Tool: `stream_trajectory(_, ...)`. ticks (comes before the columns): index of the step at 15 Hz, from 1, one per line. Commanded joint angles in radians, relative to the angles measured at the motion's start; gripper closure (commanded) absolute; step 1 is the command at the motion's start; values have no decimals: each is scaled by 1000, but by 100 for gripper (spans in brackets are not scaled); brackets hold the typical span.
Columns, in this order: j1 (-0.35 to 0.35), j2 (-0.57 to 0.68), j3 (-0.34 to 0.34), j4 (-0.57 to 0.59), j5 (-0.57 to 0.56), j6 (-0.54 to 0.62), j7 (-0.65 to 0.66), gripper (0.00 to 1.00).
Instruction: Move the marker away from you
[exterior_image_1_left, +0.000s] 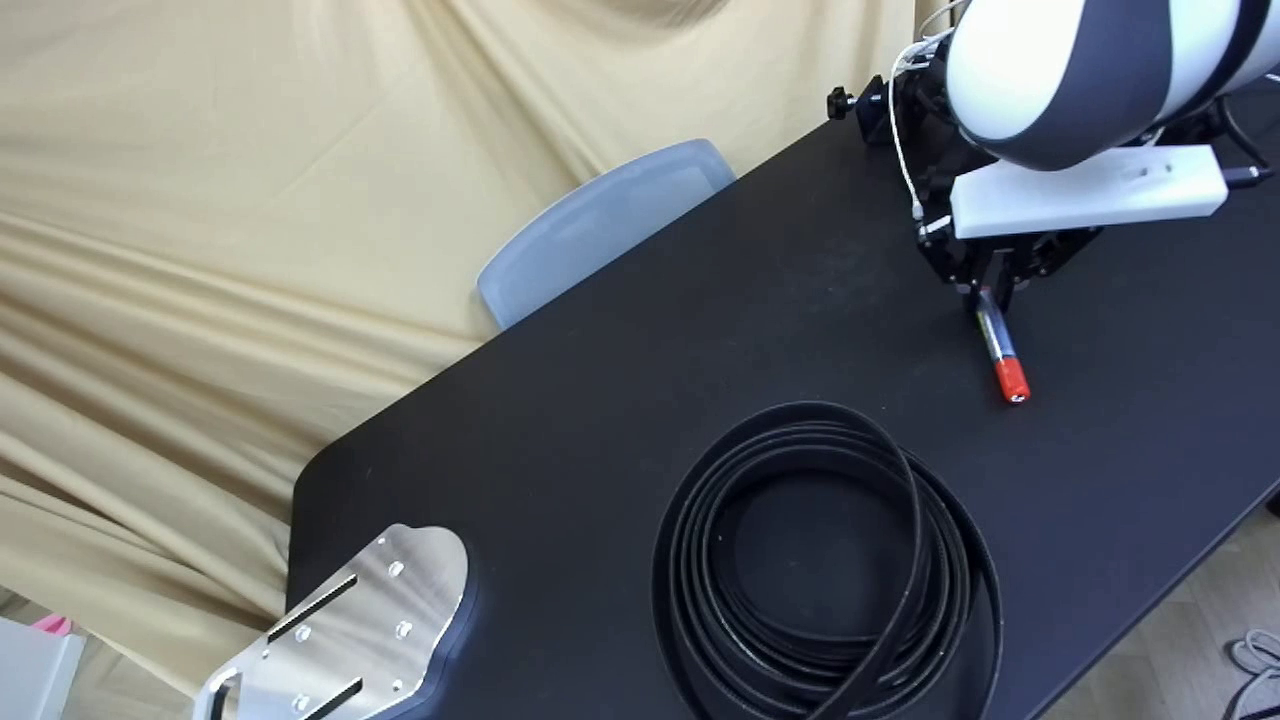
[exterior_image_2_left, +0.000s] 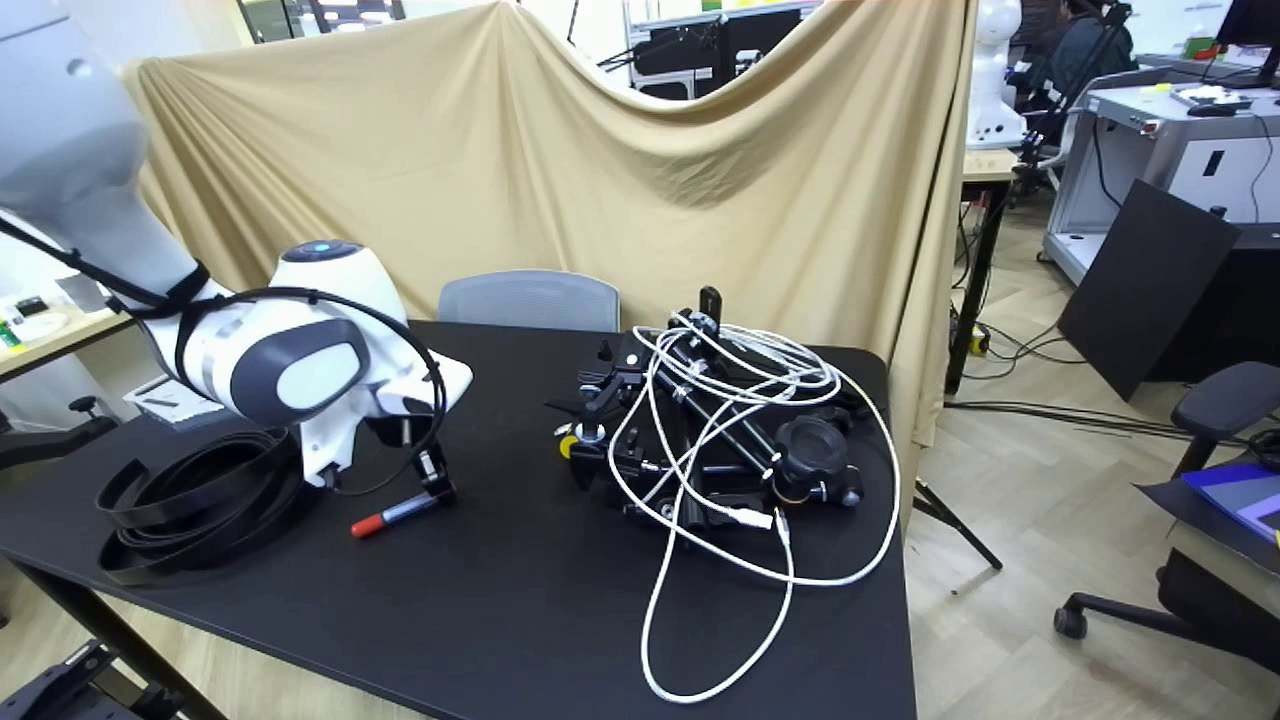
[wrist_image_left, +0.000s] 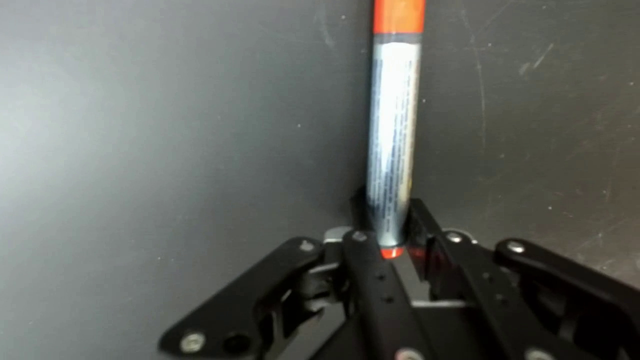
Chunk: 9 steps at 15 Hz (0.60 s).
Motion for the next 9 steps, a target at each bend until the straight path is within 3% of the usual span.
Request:
stream_trajectory(1, 62, -86, -70, -25, -26, -27, -11, 94)
stream_trajectory(4, 112, -148, -153, -4, -135, -110, -27, 94)
stream_trajectory(6, 104, -185, -166, 29, -200, -191, -37, 94)
stream_trajectory(9, 54, -215, -127, 109, -234, -346, -102, 94)
